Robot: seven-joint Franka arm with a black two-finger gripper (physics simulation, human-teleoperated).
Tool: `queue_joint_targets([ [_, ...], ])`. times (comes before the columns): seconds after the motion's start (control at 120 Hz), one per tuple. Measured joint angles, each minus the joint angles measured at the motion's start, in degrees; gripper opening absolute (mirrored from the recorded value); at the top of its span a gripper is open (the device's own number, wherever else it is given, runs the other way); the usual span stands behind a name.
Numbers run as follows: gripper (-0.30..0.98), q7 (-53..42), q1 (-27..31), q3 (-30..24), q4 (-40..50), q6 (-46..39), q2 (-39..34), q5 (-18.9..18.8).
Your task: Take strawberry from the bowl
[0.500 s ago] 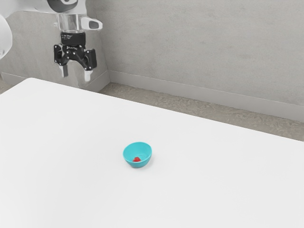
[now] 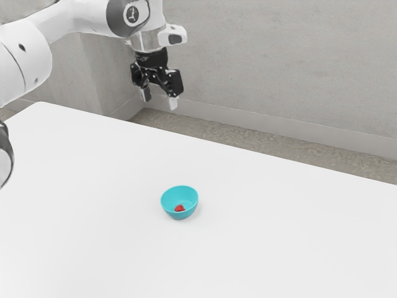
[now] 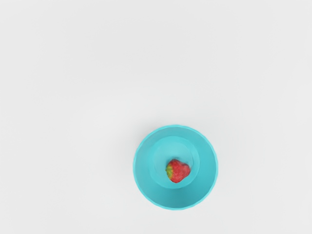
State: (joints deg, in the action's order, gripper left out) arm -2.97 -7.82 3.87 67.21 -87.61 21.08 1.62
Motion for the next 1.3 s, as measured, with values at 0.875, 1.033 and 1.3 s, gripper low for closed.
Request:
queue_joint_targets([
  [0.875,0.69,5.8,0.1,-1.8,20.1,-26.2,10.6,5.8],
  [1.033,0.69,6.1,0.0,-1.4,27.5,-29.8,7.3,5.6],
  [1.3,0.69,6.5,0.0,-1.0,31.0,-32.8,5.0,2.7],
])
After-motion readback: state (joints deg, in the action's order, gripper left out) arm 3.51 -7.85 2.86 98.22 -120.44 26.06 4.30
